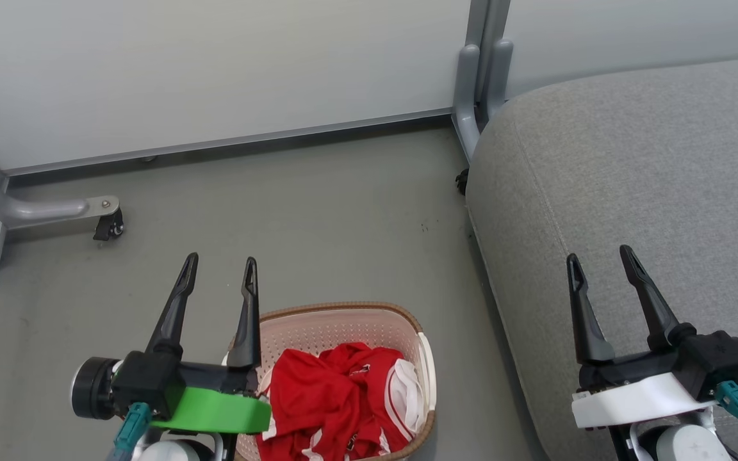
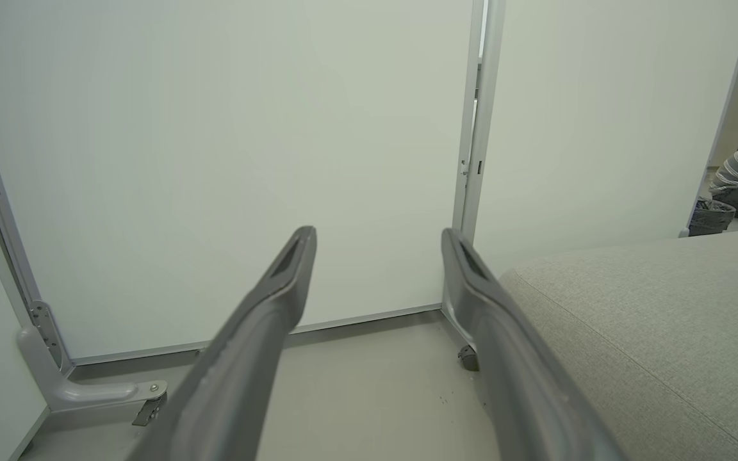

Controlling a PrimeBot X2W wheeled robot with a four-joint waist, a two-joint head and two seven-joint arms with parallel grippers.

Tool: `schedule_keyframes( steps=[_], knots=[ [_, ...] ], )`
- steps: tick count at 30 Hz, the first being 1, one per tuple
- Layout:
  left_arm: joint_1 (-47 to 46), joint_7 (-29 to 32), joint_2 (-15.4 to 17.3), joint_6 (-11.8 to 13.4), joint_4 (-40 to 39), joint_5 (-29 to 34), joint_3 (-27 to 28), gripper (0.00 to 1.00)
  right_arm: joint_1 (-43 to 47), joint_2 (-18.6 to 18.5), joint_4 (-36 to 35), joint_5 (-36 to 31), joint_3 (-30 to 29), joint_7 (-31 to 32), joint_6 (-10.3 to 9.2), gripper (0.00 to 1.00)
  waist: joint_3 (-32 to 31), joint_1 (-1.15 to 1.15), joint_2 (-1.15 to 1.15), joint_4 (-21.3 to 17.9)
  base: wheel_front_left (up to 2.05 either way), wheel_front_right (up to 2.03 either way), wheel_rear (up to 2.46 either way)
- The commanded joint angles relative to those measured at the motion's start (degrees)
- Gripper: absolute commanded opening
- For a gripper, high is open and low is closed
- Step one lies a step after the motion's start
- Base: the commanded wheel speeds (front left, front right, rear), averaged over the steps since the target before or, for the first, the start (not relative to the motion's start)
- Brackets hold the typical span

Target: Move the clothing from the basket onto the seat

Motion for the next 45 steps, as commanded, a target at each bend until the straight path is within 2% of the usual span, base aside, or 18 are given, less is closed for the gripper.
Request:
schedule_keyframes(
  steps=[1, 10, 13, 17, 22, 28, 30, 34, 41, 45],
  knots=[
    [0.7, -0.2, 0.4, 0.1, -0.2, 0.1, 0.1, 1.00, 0.4, -0.2, -0.3, -0.1, 0.0, -0.2, 0.02, 1.00, 0.1, 0.00, 0.00, 0.0, 0.00, 0.00, 0.00],
    [0.8, -0.2, 0.4, -0.1, 0.5, 0.3, 0.0, 1.00, 0.6, -0.2, 0.0, 0.2, 0.2, -0.2, 0.02, 1.00, 0.3, 0.00, 0.00, 0.0, 0.00, 0.00, 0.00],
    [1.2, -0.2, 0.4, 0.5, 1.3, -0.8, 0.4, 1.00, 0.6, -0.2, 0.0, 0.3, 0.4, -0.2, 0.02, 1.00, 0.5, 0.00, 0.00, -0.2, 0.00, 0.00, 0.00],
    [0.4, -0.2, 0.4, 0.2, 3.2, -1.0, 0.0, 1.00, -0.7, -0.2, -0.5, 0.3, 0.2, -0.2, 0.02, 1.00, 2.7, 0.00, 0.00, -0.7, 0.00, 0.00, 0.00],
    [-3.8, -0.1, 0.4, -1.6, 6.6, -0.8, -0.9, 1.00, -3.4, -0.2, -1.2, -0.5, -0.3, -0.2, 0.01, 1.00, 8.8, 0.00, 0.00, -0.8, 0.00, 0.00, 0.00],
    [-12.0, -0.1, 0.5, -3.0, 14.3, 4.0, -3.1, 1.00, -9.0, -0.2, -2.2, 0.0, -1.1, -0.2, 0.01, 1.00, 18.5, 0.00, 0.00, -1.6, 0.00, 0.00, 0.00],
    [-15.1, -0.1, 2.2, -3.6, 17.1, 7.8, -6.3, 1.00, -11.1, -0.2, -2.6, 1.1, -1.7, -0.2, 0.01, 1.00, 21.7, 0.00, 0.00, -2.1, 0.00, 0.00, 0.00],
    [-20.9, -0.1, 4.3, -3.9, 22.9, 11.0, -10.3, 1.00, -14.9, -0.2, -3.7, 2.0, -1.9, -0.2, 0.01, 1.00, 27.5, 0.00, 0.00, -3.8, 0.00, 0.00, 0.00],
    [-30.9, -0.2, 5.5, -4.1, 41.3, 12.6, -13.9, 1.00, -19.5, -0.2, -6.2, 2.9, -0.3, -0.2, 0.01, 1.00, 36.9, 0.00, 0.00, -7.5, 0.00, 0.00, 0.00],
    [-35.6, -0.1, 6.8, -4.2, 46.4, 14.6, -16.8, 1.00, -21.7, -0.1, -8.2, 3.1, 0.7, -0.2, 0.01, 1.00, 41.6, 0.00, 0.00, -9.3, 0.00, 0.00, 0.00]
  ],
)
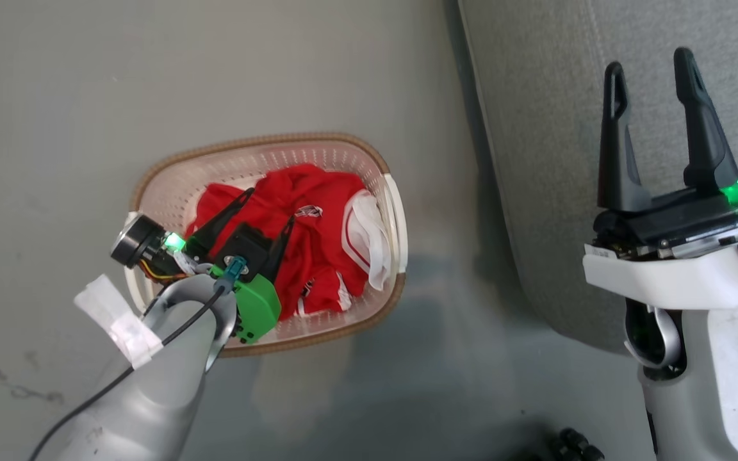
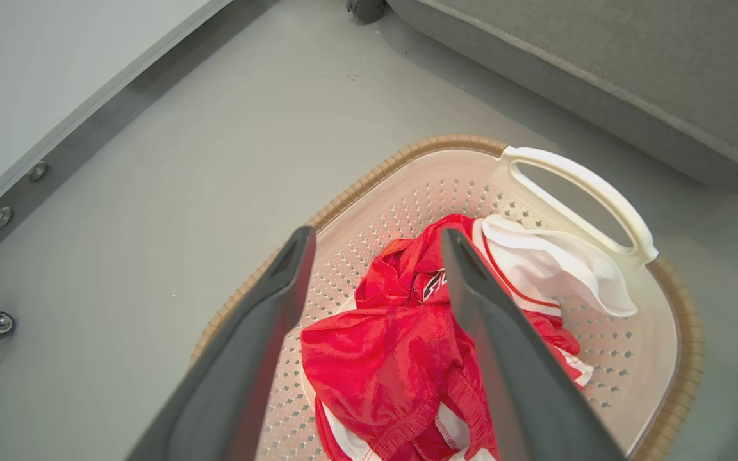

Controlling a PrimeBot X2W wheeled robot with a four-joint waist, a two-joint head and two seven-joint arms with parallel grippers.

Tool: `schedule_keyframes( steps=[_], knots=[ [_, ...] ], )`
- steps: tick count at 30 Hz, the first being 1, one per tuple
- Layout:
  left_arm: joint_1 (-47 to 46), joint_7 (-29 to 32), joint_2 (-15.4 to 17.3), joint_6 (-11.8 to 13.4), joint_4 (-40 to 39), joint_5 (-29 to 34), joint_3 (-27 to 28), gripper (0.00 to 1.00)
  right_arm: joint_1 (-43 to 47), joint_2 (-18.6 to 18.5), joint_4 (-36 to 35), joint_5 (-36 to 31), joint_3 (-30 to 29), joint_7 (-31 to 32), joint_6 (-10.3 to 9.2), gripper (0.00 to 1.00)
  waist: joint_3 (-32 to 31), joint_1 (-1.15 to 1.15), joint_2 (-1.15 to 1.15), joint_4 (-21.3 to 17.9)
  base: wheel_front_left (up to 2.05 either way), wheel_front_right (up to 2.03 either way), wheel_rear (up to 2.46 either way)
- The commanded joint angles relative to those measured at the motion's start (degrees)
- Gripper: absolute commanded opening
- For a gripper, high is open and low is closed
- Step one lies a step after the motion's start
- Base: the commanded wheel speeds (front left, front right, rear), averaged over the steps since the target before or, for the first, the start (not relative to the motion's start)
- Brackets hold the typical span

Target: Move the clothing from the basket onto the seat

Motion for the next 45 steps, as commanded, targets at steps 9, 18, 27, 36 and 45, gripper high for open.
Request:
schedule_keyframes(
  steps=[9, 18, 27, 36, 45],
  knots=[
    [-11.6, 0.0, 3.4, 1.2, 15.2, 8.6, -8.1, 1.00, -3.8, 0.0, -3.8, 2.1, 0.1, -0.2, -0.02, 1.00, 15.8, -0.01, 0.00, -7.7, 0.00, 0.00, 0.00],
    [-17.1, 2.0, 3.5, 3.1, 24.9, 11.5, -12.0, 1.00, -3.9, 0.0, -3.3, 5.6, -0.1, -0.2, -0.02, 1.00, 18.7, -0.01, 0.00, -10.1, 0.00, 0.00, 0.00],
    [-18.1, 2.4, 2.9, 8.0, 26.7, 8.3, -9.5, 0.00, -4.3, 0.0, -2.8, 6.8, -0.1, -0.2, -0.02, 1.00, 19.1, -0.01, 0.00, -10.5, 0.00, 0.00, 0.00],
    [-12.4, 0.0, -1.0, 12.2, 23.9, -0.3, -3.5, 0.00, -2.1, -0.1, -0.8, 4.5, 0.4, -0.2, -0.02, 1.00, 11.6, -0.01, 0.00, -6.9, 0.00, 0.00, 0.00],
    [0.8, -0.1, -0.5, 13.1, 5.7, -9.1, 2.8, 0.00, 2.3, -0.1, 2.6, 2.3, 2.3, -0.2, -0.02, 1.00, -0.5, -0.01, 0.00, -3.2, 0.00, 0.00, 0.00]
  ],
)
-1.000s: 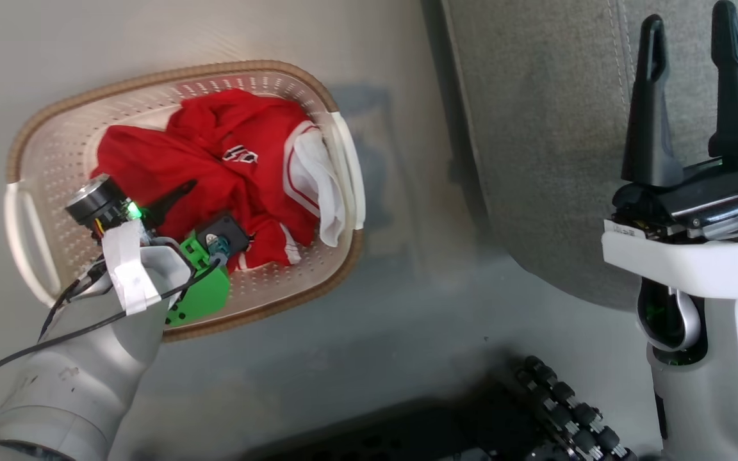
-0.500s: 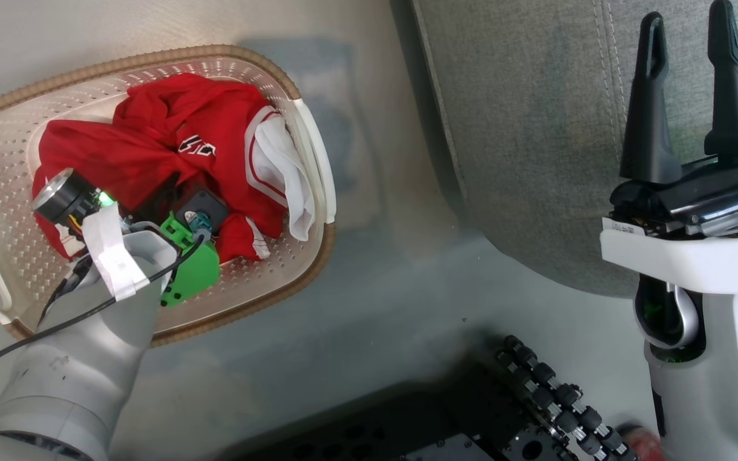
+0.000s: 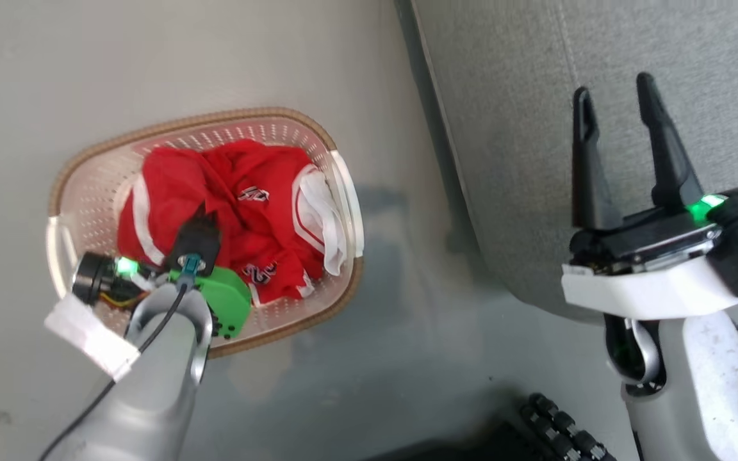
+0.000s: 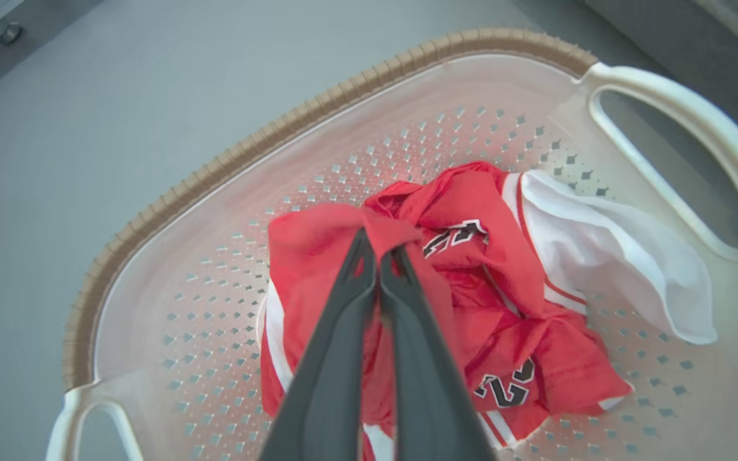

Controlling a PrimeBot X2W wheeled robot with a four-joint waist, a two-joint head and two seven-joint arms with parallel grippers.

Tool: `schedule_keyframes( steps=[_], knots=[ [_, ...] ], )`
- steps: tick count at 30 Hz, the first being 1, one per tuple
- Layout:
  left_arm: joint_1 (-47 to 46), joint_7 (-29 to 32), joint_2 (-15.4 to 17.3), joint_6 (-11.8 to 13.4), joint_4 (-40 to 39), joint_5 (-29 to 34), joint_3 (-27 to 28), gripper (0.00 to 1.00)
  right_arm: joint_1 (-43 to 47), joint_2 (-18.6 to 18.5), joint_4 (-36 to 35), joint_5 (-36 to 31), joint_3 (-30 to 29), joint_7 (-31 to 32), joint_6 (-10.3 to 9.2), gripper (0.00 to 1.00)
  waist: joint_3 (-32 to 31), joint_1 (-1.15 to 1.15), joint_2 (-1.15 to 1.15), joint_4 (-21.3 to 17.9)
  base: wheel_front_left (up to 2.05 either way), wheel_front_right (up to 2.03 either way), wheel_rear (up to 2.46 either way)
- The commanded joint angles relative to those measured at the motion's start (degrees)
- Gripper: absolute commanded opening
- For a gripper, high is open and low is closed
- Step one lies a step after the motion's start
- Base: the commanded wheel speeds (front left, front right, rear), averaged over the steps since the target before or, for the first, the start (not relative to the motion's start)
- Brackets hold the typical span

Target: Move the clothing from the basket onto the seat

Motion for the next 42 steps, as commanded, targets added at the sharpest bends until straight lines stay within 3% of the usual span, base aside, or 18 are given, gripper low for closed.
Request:
schedule_keyframes(
  steps=[1, 9, 20, 32, 42],
  knots=[
    [2.7, -0.2, 0.0, -0.4, -2.5, -1.3, 1.0, 0.00, 1.4, -0.2, 0.6, -0.4, 0.1, -0.2, -0.02, 1.00, -8.6, 0.00, 0.00, 3.7, 0.00, 0.00, 0.00],
    [13.5, -0.2, -0.6, -0.9, -16.1, -5.4, 5.9, 0.00, 6.8, -0.2, 3.2, -1.8, 0.4, -0.2, -0.02, 1.00, -20.2, 0.00, 0.00, 5.9, 0.00, 0.00, 0.00],
    [22.5, -0.2, -3.5, -4.0, -29.7, -6.8, 10.0, 0.00, 14.6, -0.2, 7.6, -1.3, 3.8, -0.2, -0.03, 1.00, -33.3, 0.00, 0.00, 8.2, 0.00, 0.00, 0.00],
    [25.2, -0.2, -4.7, -7.7, -39.0, -8.3, 9.2, 0.00, 19.2, -0.2, 9.0, -2.8, 7.4, -0.2, -0.03, 1.00, -39.5, 0.00, 0.00, 8.7, 0.00, 0.00, 0.00],
    [22.6, 0.0, -5.0, -9.2, -44.2, -7.6, 3.2, 0.00, 16.1, -0.2, 9.4, -3.7, 14.7, -0.2, -0.03, 1.00, -39.2, 0.00, 0.00, 9.1, 0.00, 0.00, 0.00]
  ],
)
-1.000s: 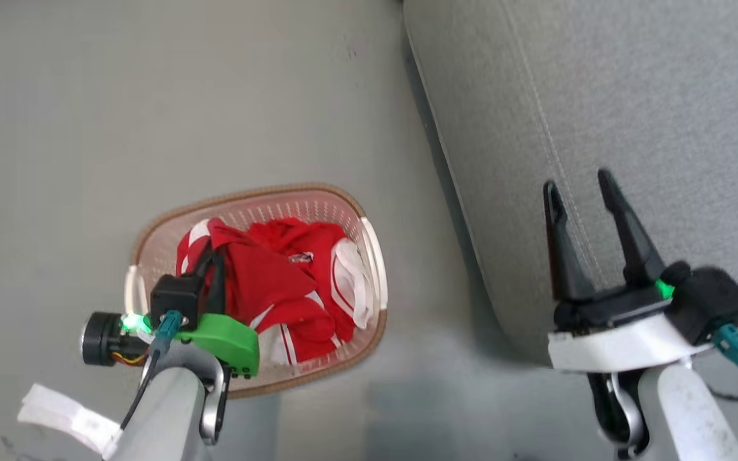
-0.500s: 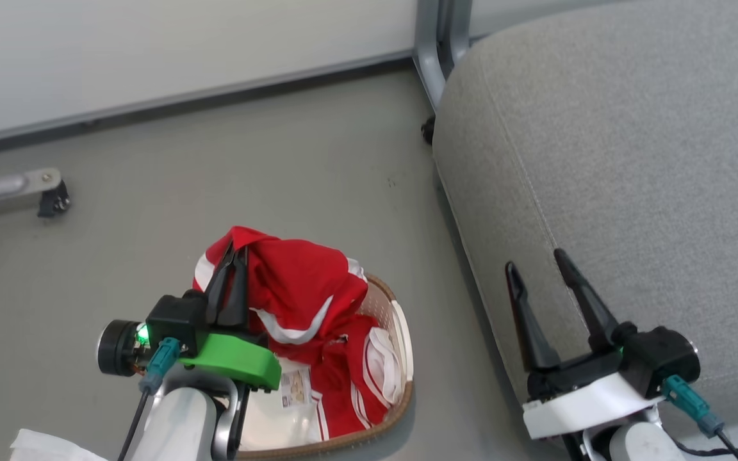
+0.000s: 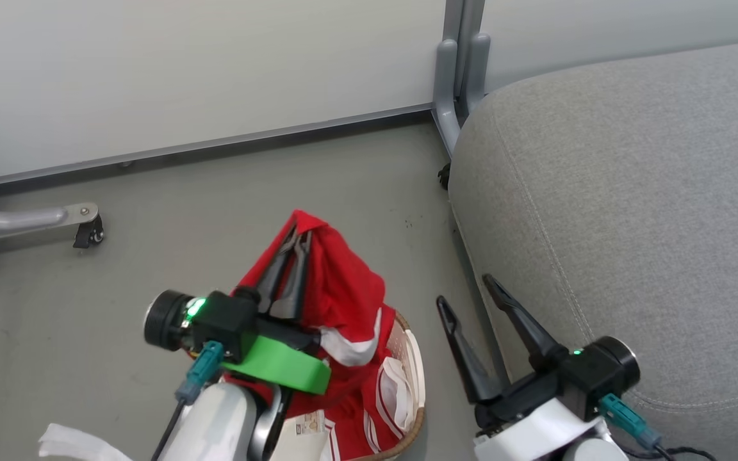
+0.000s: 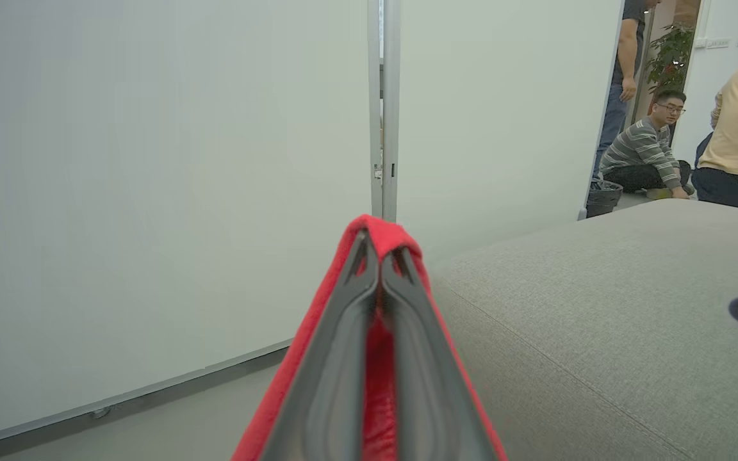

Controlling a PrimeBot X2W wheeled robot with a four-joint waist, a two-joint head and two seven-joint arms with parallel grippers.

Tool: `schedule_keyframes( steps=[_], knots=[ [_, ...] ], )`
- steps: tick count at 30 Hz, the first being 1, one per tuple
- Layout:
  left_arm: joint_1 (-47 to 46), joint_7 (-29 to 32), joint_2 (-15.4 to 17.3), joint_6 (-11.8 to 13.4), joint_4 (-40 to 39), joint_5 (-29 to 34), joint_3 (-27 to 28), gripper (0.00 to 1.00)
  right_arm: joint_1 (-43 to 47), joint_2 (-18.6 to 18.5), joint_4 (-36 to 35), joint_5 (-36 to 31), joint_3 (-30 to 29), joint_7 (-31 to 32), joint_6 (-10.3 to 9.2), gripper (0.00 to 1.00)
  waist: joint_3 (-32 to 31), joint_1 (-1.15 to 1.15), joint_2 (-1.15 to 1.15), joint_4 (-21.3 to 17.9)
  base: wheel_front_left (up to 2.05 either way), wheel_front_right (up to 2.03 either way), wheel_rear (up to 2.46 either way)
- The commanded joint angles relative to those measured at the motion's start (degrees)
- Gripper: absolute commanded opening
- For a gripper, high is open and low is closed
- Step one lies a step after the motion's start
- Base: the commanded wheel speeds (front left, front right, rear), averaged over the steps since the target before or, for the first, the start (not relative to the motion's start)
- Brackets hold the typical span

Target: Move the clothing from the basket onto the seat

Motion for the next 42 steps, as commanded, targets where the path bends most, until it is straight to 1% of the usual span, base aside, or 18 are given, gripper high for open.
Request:
schedule_keyframes(
  steps=[1, 5, 7, 13, 22, 23, 24, 25, 26, 34, 42],
  knots=[
    [-1.6, 0.1, 0.0, -0.2, -1.1, -0.1, -0.8, 0.00, -1.2, -0.2, 0.3, 0.7, 1.0, -0.2, -0.04, 1.00, 0.4, 0.01, 0.00, 0.2, 0.00, 0.00, 0.00],
    [-2.8, 1.2, 0.0, -0.3, -3.5, -1.1, -3.7, 0.00, -3.7, -0.2, 1.9, 1.8, 3.0, -0.2, -0.04, 1.00, 1.0, 0.01, 0.00, 0.4, 0.00, 0.00, 0.00],
    [-3.5, 1.8, 0.0, -0.1, -4.7, -2.0, -5.4, 0.00, -4.5, -0.2, 4.0, 2.6, 3.5, -0.2, -0.04, 1.00, 1.2, 0.01, 0.00, 0.5, 0.00, 0.00, 0.00],
    [-6.7, 3.3, 0.0, 1.6, -6.9, -5.1, -10.2, 0.00, -6.6, -0.1, 9.3, 4.3, 2.8, -0.2, -0.04, 1.00, 1.5, 0.01, 0.00, 0.6, 0.00, 0.00, 0.00],
    [-8.8, 5.9, 0.0, 2.6, -7.5, -7.0, -15.5, 0.00, -8.1, -0.2, 11.2, 4.8, 3.1, -0.2, -0.04, 1.00, 1.4, 0.01, 0.00, -0.5, 0.00, 0.00, 0.00],
    [-8.9, 6.0, 0.0, 2.7, -7.5, -7.0, -15.8, 0.00, -8.1, -0.2, 11.5, 4.9, 3.4, -0.2, -0.04, 0.80, 1.4, 0.01, 0.00, -0.5, 0.00, 0.00, 0.00],
    [-9.0, 6.0, 0.0, 2.8, -7.6, -7.1, -16.1, 0.00, -8.1, -0.2, 11.7, 4.8, 3.6, -0.2, -0.04, 0.51, 1.4, 0.01, 0.00, -0.6, 0.00, 0.00, 0.00],
    [-9.0, 6.0, 0.0, 2.9, -7.7, -7.3, -16.5, 0.00, -8.0, -0.2, 11.8, 4.9, 3.7, -0.2, -0.04, 0.18, 1.4, 0.01, 0.00, -0.6, 0.00, 0.00, 0.00],
    [-9.1, 6.0, 0.0, 2.8, -7.8, -7.3, -16.8, 0.00, -8.0, -0.2, 11.9, 5.0, 3.9, -0.2, -0.04, 0.00, 1.4, 0.01, 0.00, -0.6, 0.00, 0.00, 0.00],
    [-9.3, 6.7, 0.0, 3.3, -8.9, -8.0, -17.9, 0.00, -7.8, -0.2, 12.8, 5.1, 4.5, -0.2, -0.04, 0.00, 1.4, 0.01, 0.00, -0.5, 0.00, 0.00, 0.00],
    [-9.4, 6.2, 0.5, 3.5, -8.3, -8.5, -17.8, 0.00, -8.1, -0.2, 12.5, 4.5, 4.8, -0.2, -0.04, 0.00, 1.6, 0.01, 0.00, -0.4, 0.00, 0.00, 0.00]
  ],
)
